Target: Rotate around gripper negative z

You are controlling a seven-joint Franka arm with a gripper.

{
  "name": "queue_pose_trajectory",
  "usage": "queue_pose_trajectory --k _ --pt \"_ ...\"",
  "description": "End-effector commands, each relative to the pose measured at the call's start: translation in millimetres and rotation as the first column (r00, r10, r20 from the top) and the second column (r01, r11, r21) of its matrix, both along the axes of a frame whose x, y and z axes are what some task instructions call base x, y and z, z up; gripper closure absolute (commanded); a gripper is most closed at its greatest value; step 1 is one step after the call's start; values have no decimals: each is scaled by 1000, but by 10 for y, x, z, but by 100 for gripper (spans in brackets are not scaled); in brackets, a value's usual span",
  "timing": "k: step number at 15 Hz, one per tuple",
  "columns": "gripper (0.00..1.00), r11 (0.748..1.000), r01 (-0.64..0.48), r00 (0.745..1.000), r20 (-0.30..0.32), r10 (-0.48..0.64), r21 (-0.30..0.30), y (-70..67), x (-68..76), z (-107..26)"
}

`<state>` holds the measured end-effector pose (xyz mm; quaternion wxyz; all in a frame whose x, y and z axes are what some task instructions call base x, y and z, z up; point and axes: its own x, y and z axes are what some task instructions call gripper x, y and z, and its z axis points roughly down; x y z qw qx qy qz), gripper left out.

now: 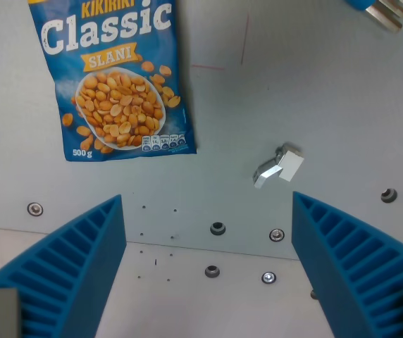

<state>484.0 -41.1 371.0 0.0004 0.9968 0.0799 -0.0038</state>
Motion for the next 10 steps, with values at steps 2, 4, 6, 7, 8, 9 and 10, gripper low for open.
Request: queue_pose_trajectory --k 2,4,6,7,8,9,10 --pt "0 1000 -27 1000 5 27 0 -1 -3 25" --pt "0 999 -53 999 5 53 0 -1 -3 25" --pt "0 997 -80 997 5 80 0 -1 -3 25" --pt "0 996 -93 996 5 93 0 -1 -3 25" --pt "0 994 -106 994 5 106 0 -1 -3 25" --pt "0 993 -120 993 5 120 0 -1 -3 25" --pt "0 991 -133 991 5 133 0 -1 -3 25"
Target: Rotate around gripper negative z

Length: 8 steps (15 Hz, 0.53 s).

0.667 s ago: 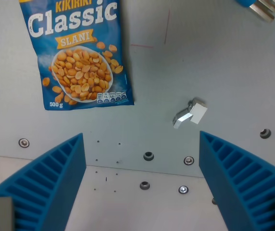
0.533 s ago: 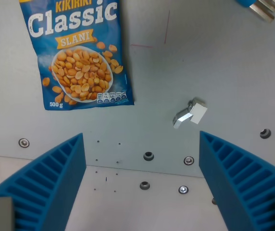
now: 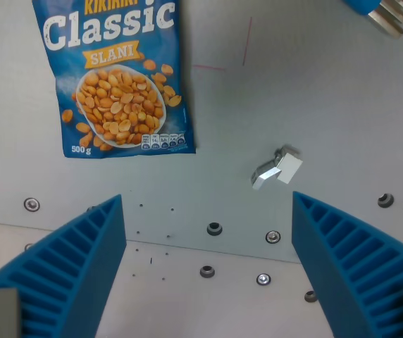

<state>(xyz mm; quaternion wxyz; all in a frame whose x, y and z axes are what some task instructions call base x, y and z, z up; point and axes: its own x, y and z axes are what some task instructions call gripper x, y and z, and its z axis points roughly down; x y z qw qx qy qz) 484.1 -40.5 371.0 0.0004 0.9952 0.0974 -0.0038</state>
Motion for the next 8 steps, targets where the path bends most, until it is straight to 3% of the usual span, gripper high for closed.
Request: queue_pose_trajectory --k 1,8 --pt "0 994 -111 994 5 111 0 -7 -4 25" --pt "0 979 -203 979 5 203 1 -7 -4 25"
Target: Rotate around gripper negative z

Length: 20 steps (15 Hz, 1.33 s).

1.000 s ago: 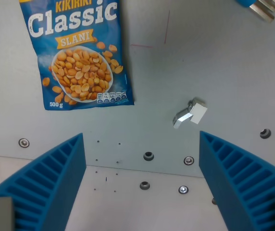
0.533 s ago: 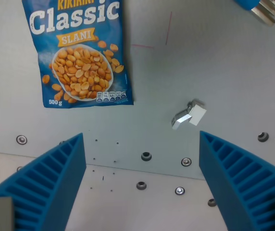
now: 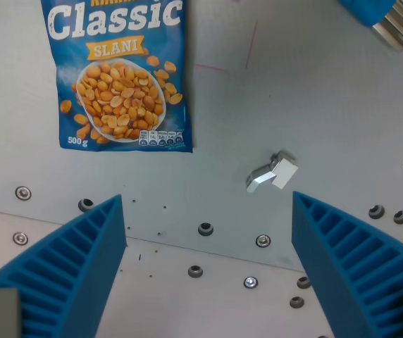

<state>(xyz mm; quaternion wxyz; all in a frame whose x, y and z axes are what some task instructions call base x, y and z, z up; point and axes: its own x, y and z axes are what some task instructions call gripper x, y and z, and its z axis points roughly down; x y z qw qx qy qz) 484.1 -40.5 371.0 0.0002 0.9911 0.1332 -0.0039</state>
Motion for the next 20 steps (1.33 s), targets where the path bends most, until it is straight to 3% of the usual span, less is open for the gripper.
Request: queue_pose_trajectory --k 1,10,20 --pt "0 989 -145 989 5 145 0 -7 -4 25" --pt "0 965 -263 965 5 263 1 -7 -4 25" --pt "0 921 -389 921 5 389 1 -7 -4 25"
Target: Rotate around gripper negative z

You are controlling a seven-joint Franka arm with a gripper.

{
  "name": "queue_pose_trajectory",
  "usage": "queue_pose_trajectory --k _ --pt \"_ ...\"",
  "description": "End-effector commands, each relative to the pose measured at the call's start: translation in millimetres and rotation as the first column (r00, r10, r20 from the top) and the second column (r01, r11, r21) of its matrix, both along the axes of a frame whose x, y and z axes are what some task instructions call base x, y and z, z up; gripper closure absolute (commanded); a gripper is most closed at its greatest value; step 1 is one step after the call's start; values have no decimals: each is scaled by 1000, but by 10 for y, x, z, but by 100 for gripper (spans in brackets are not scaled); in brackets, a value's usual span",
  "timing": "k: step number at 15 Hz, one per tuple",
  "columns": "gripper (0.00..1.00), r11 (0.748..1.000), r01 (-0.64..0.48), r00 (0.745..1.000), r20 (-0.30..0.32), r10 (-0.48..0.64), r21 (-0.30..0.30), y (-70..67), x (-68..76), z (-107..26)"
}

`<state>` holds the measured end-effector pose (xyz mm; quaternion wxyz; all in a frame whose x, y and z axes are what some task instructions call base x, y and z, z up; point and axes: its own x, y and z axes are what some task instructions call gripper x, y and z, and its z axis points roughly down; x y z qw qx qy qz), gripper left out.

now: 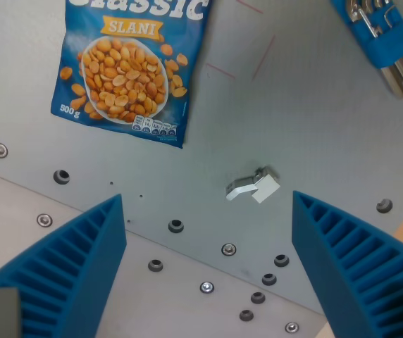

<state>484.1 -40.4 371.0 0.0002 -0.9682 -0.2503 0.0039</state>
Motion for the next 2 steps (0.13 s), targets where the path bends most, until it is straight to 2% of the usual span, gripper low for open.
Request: queue_pose_trajectory --k 1,2 --pt "0 985 -173 985 5 173 0 -8 -4 25" --pt "0 983 -186 983 5 186 1 -8 -4 25"
